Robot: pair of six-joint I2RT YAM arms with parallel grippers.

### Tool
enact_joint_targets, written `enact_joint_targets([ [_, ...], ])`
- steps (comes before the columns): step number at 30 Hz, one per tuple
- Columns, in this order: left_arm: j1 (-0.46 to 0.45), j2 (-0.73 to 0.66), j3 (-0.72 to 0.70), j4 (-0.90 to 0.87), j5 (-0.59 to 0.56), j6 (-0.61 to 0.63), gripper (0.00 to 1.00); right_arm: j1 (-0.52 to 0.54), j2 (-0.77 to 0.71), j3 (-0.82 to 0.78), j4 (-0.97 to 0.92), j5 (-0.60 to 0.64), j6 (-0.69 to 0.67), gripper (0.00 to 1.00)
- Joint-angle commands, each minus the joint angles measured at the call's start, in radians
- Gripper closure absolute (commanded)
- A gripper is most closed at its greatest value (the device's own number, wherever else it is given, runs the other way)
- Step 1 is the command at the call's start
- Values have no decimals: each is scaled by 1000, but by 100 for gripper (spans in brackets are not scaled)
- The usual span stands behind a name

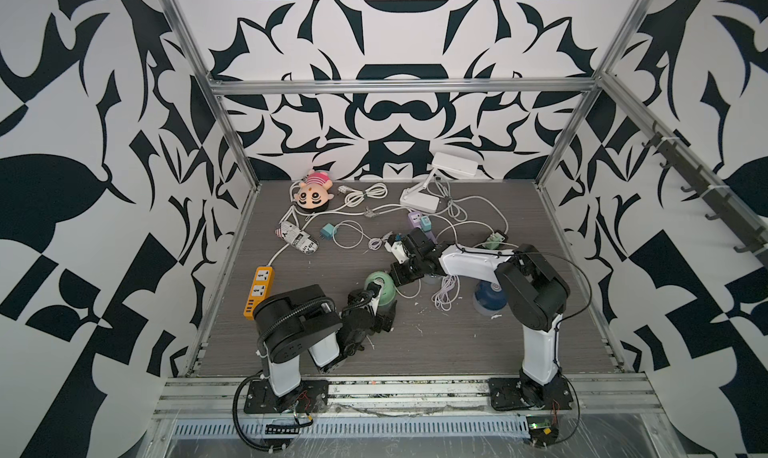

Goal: Charge the cordless meat grinders
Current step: Adjust the cordless meat grinder at the center of the board.

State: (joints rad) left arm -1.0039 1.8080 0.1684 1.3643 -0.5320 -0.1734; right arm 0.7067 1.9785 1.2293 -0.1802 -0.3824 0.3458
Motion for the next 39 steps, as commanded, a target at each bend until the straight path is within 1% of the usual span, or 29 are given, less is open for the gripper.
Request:
enact_joint_targets([
  [1, 15, 6, -5, 76, -3, 16, 1, 5, -4, 51, 0, -27, -19, 100],
  [10, 63, 44, 6, 76, 70, 14, 0, 13, 14, 72, -36, -22, -29, 100],
  [15, 64, 71, 19, 76, 90, 12, 5, 14, 13, 83, -58, -1, -28, 100],
  [17, 64, 74, 17, 76, 100, 3, 4, 14, 16, 92, -64, 9, -25, 100],
  [19, 64, 73, 15, 76, 114, -4, 1, 13, 22, 103, -76, 22, -23, 100],
  [21, 64, 67, 8, 76, 121, -10, 1, 14, 32, 118, -94, 47, -19, 100],
  [25, 61, 33, -9, 76, 162, -29, 1, 9, 39, 150, -153, 162, -2, 100],
  [27, 56, 11, -18, 72, 178, -54, 1, 0, 43, 166, -183, 193, 13, 100],
  [31, 9, -15, -38, 73, 149, -75, 1, -22, 36, 156, -185, 189, 27, 100],
  [35, -43, -27, -41, 52, 102, -69, 1, -29, 28, 142, -177, 163, 20, 100],
  [39, -46, -29, -54, 43, 35, -61, 1, -28, 26, 144, -181, 135, 6, 100],
])
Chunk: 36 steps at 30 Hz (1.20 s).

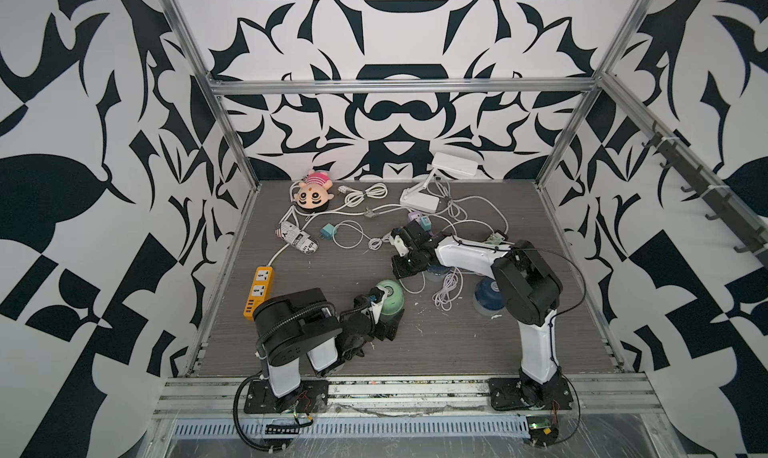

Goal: Charge the cordless meat grinders
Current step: Adjust the cordless meat grinder at the center of the board, then pick up the cordless meat grinder at the center of the board.

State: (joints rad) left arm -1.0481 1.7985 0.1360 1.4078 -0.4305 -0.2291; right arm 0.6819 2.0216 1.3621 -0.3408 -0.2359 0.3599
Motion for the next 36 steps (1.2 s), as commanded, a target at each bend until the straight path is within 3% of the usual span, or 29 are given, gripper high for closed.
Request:
enact_joint_targets([
  [1, -2, -22, -22, 1, -77, 6, 1, -1, -18, 12, -20, -17, -11, 100],
  [8, 7, -35, 30, -87, -84, 79, 0, 29, -8, 28, -26, -43, -38, 100],
  [25, 111, 34, 58, -8, 31, 86, 0, 95, 69, 116, -52, -147, -71, 100],
  [36, 111, 12, 65, 3, 15, 85, 27, 96, 25, 107, -71, -99, -51, 100],
])
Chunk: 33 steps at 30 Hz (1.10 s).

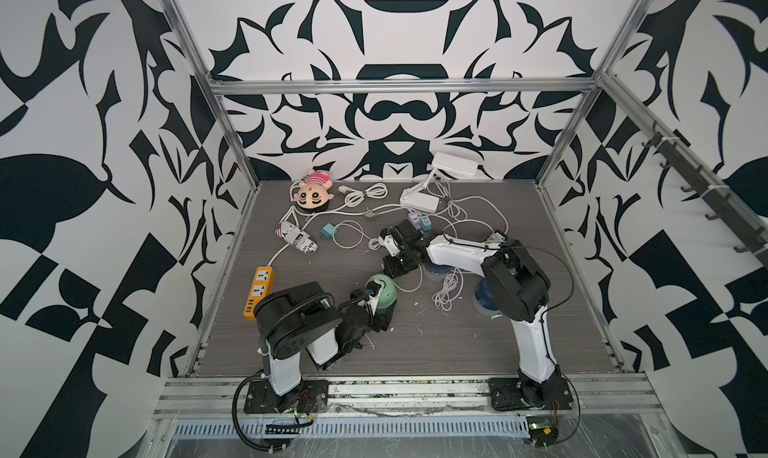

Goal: Charge the cordless meat grinders
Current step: Pick up the cordless meat grinder at the center of the board.

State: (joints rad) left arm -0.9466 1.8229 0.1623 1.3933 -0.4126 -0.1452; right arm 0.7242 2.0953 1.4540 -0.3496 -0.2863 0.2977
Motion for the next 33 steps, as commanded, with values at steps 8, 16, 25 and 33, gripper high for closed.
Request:
enact_joint_targets([
  [8, 9, -229, 41, -136, -108, 54, 39, 52, -197, 47, -230, 249, 4, 100],
  [16, 75, -624, 145, -653, -124, 82, 41, 72, -357, 58, -362, 329, -111, 100],
  [25, 144, -796, 235, -938, -65, 173, 49, 156, -481, 119, -458, 348, -192, 100],
  [33, 149, -772, 289, -953, -34, 213, 53, 237, -493, 177, -498, 312, -186, 100],
])
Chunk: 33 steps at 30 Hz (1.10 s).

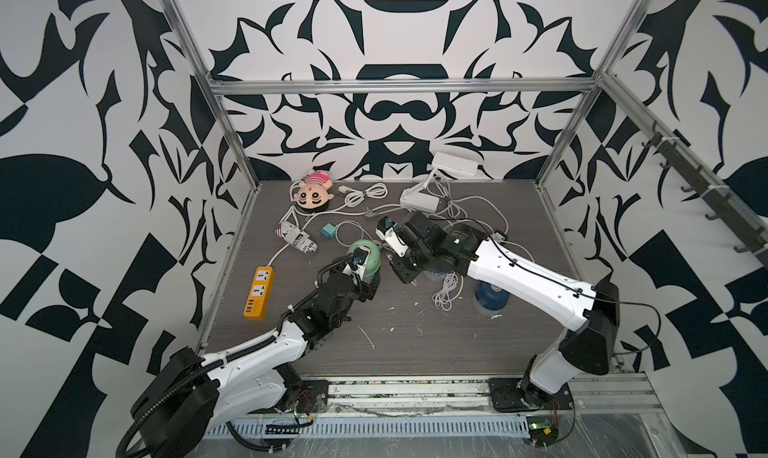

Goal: Charge the cordless meat grinders
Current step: Pick up the cordless meat grinder at the center of the board, then insert the charging cable into the cordless meat grinder.

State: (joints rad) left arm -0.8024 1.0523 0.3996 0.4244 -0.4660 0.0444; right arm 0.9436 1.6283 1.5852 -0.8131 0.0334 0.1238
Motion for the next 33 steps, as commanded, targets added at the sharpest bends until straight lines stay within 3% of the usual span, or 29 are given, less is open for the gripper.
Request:
enact_joint_targets([
  [1, 5, 2, 57, 15, 22, 28, 53, 26, -22, 53, -40, -6, -10, 100],
  [25, 5, 16, 67, -6, 34, 56, 57, 96, 41, 137, -91, 84, -1, 100],
  [33, 5, 17, 74, -22, -20, 42, 57, 99, 29, 141, -110, 100, 0, 100],
])
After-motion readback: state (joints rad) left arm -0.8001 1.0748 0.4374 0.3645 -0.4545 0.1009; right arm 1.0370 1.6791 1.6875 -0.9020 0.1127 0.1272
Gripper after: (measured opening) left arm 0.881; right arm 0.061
